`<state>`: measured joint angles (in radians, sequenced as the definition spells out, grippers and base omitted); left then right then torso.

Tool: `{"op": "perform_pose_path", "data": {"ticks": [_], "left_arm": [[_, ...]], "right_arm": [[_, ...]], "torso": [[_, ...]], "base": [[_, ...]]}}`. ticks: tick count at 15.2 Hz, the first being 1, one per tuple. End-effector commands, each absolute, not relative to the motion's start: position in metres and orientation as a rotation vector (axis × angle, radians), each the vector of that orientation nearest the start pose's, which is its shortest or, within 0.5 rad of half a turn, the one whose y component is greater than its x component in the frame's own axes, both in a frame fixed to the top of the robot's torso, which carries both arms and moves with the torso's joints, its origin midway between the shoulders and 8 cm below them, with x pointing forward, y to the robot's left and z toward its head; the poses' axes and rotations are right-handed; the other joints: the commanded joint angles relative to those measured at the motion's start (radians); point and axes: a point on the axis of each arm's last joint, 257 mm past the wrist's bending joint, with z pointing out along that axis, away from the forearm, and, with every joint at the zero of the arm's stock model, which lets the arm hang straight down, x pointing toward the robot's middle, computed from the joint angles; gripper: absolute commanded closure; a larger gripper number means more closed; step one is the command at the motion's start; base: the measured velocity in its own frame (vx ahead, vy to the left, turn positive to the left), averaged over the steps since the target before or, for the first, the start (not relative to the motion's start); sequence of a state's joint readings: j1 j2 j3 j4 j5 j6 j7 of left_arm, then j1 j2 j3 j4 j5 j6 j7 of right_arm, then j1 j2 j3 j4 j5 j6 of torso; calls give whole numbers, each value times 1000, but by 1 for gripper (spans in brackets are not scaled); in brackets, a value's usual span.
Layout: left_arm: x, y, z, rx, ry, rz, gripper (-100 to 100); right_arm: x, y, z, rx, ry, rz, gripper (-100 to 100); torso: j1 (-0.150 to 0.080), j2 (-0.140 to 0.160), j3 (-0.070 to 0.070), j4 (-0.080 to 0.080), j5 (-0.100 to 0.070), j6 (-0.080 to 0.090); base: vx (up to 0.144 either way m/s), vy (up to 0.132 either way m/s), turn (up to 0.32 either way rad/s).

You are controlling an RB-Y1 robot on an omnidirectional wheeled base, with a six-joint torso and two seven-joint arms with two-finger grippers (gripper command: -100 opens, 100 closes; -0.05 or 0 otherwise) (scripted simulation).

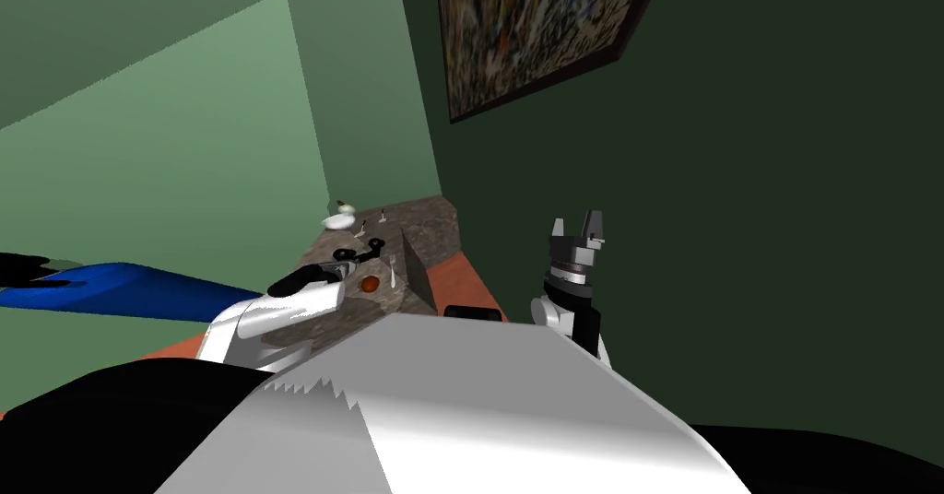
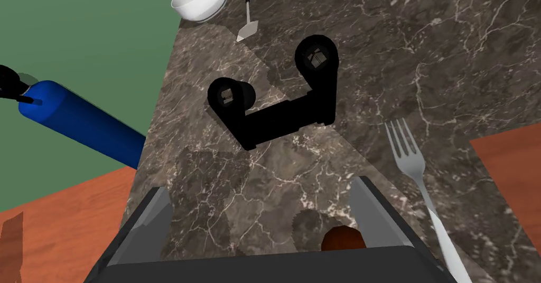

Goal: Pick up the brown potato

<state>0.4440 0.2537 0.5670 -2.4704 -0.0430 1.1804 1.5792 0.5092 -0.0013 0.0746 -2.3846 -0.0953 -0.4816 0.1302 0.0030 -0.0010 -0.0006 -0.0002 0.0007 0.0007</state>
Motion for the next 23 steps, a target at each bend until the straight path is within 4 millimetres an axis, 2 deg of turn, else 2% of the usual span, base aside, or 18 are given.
{"op": "perform_pose_path", "data": {"ticks": [1, 2, 3, 6, 7, 9, 10, 12, 13, 15, 16, 18, 19, 20, 21, 23], "left_arm": [[252, 566, -160, -2155, -486, -1028, -100], [250, 566, -163, -2163, -503, -1017, -100], [236, 575, -166, -2155, -575, -991, -100], [229, 574, -173, -2172, -630, -964, -100], [213, 581, -178, -2161, -718, -935, -100], [207, 580, -184, -2172, -754, -908, -100], [193, 586, -188, -2156, -835, -883, -100], [186, 585, -194, -2166, -874, -852, -100], [170, 589, -200, -2148, -958, -821, -100], [165, 587, -204, -2153, -990, -795, -100], [149, 589, -210, -2131, -1076, -764, -100], [144, 587, -214, -2135, -1101, -736, -100], [127, 587, -222, -2112, -1191, -692, -100], [123, 586, -224, -2113, -1206, -676, -100], [108, 585, -231, -2089, -1281, -639, -100], [104, 582, -234, -2088, -1306, -615, -100]], "right_arm": [[326, -264, 63, 620, 535, 1332, 0], [326, -264, 63, 620, 535, 1332, 0], [326, -265, 63, 620, 535, 1332, 0], [326, -265, 63, 620, 535, 1332, 0], [326, -265, 63, 620, 535, 1331, 0], [326, -264, 63, 620, 535, 1332, 0], [326, -265, 63, 620, 535, 1332, 0], [326, -264, 63, 620, 535, 1332, 0], [326, -265, 63, 620, 535, 1332, 0], [326, -264, 63, 620, 535, 1332, 0], [326, -265, 63, 620, 535, 1331, 0], [326, -264, 63, 620, 535, 1332, 0], [326, -265, 63, 620, 535, 1331, 0], [326, -264, 63, 620, 535, 1332, 0], [326, -264, 63, 620, 535, 1332, 0], [326, -264, 63, 620, 535, 1332, 0]], "torso": [[0, 0, 0, 0, 0, 0], [0, 0, 0, 0, 0, 0], [0, 0, 0, 0, 0, -1], [1, 0, 0, 0, 0, -1], [0, 0, 0, 0, 0, -2], [0, 0, 0, 0, 0, 0], [0, 0, 0, 0, 0, -1], [1, 1, 0, 0, 0, -1], [1, 0, 0, 0, 0, -1], [1, 0, 0, 0, 0, 0], [1, 0, 0, 0, 0, -1], [2, 1, 0, 0, 0, -1], [1, 0, 0, 0, 0, -1], [1, 0, 0, 0, 0, -1], [1, 0, 0, 0, 0, 0], [2, 1, 1, 0, 0, 0]], "base": [[-8, 48, -404], [-11, 45, -172], [-13, 52, -379], [-12, 51, -154], [-9, 32, -257], [-9, 42, -305], [-25, 45, -306], [-22, 54, -228], [-14, 45, -379], [-16, 54, -255], [-21, 51, -307], [-28, 52, -209], [-24, 44, -232], [-25, 45, -311], [-36, 53, -337], [-35, 57, -266]]}}
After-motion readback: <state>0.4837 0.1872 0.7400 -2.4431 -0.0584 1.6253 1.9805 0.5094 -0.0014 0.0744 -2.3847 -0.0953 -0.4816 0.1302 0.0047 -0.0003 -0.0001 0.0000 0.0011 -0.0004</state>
